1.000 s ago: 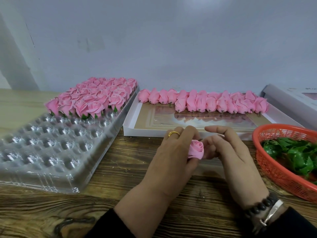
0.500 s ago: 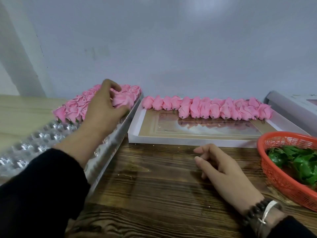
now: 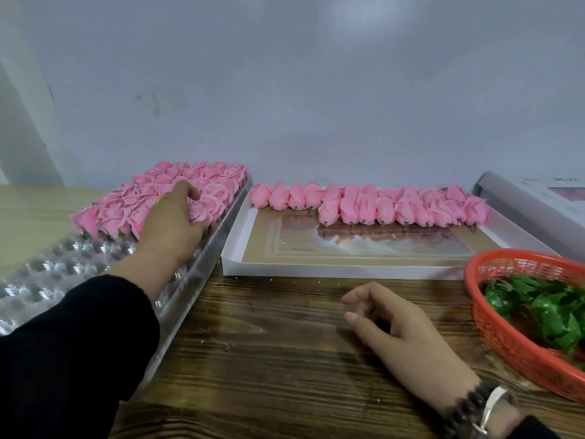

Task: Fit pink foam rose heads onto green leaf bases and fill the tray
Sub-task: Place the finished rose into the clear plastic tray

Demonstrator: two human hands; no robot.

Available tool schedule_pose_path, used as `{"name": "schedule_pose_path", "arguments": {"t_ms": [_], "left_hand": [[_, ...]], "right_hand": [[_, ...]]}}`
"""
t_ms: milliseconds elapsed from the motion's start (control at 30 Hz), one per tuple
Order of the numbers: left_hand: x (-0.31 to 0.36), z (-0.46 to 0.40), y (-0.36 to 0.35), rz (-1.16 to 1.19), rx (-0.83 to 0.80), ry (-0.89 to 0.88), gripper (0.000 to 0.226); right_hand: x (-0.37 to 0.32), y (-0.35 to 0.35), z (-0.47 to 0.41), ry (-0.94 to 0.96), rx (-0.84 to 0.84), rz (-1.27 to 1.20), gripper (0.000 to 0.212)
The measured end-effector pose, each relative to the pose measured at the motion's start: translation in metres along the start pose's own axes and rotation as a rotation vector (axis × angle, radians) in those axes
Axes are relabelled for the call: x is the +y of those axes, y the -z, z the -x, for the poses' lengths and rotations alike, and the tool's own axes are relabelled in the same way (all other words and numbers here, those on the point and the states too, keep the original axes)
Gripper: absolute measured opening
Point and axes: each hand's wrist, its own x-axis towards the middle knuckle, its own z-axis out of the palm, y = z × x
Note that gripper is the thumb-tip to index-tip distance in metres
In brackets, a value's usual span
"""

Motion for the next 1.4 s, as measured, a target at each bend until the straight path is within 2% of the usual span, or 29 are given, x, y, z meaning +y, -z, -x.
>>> {"name": "schedule_pose_path", "arguments": {"t_ms": [267,500,767,1100,1400], "left_hand": [[-0.006,-0.002,-0.011,-0.077,0.011,0.002,0.031],[-0.002,-0.011,-0.019,-0.046,-0.033,0.092,0.035],[-0.007,-0.012,-0.022,-0.017,-0.032,0.109,0.033],[-0.007,-0.016,-0.018,-0.137,-0.118,0.179,0.029],[-0.003,-0.014,-0.014,-0.177,-0.14,0.124,0.03]], "right_hand": [[0.002,0.001,-0.001,0.004,-0.012,0.008,0.013],[0.004,0.001,-0.001,-0.009,-0.025,-0.001,0.012],[0.007,0.002,-0.001,-0.014,-0.036,0.009,0.012],[0.004,0.001,-0.001,-0.034,-0.034,-0.008,0.012],[-0.001,0.001,-0.002,-0.048,-0.028,0.004,0.013]]}}
